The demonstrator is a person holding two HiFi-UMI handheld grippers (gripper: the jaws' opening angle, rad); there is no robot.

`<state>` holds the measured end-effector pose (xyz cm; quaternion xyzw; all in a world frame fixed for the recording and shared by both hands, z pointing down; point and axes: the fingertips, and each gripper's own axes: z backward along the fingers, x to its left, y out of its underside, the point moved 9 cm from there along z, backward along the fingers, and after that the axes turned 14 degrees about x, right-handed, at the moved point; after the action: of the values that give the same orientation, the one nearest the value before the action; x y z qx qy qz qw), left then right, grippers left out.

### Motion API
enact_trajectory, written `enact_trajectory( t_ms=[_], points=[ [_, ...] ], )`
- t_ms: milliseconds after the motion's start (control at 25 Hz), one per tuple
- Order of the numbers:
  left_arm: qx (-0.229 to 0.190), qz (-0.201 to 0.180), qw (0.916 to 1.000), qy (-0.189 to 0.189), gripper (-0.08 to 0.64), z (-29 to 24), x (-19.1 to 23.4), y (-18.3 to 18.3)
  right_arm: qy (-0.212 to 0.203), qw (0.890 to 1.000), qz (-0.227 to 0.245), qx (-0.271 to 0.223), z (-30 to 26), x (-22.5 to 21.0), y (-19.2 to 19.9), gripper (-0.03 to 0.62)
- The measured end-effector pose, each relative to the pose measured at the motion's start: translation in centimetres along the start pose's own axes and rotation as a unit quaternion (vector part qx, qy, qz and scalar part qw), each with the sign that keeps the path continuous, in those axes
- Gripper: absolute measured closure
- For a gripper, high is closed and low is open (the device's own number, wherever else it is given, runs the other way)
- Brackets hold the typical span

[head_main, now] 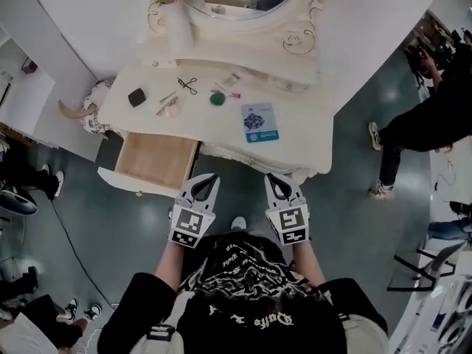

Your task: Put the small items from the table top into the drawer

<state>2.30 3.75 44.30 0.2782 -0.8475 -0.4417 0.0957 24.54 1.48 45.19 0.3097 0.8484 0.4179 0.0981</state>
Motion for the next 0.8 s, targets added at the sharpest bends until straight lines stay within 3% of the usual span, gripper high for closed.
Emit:
enact_trajectory(
  t_ms=[240,800],
  points=[
    [0.003,0.015,0.9998,-0.012,0.543,-2.7,-0.2,-1.0,-0.004,1.0,-0.001,0.018,-1.5,-2.9,0.2,0.58],
    [0.012,0.019,0.9997,-0.014,0.543,-4.6,1.5,-2.1,-0.012,0.998,-0.034,0.055,-3.0,-4.3,0.9,0.574]
  ],
)
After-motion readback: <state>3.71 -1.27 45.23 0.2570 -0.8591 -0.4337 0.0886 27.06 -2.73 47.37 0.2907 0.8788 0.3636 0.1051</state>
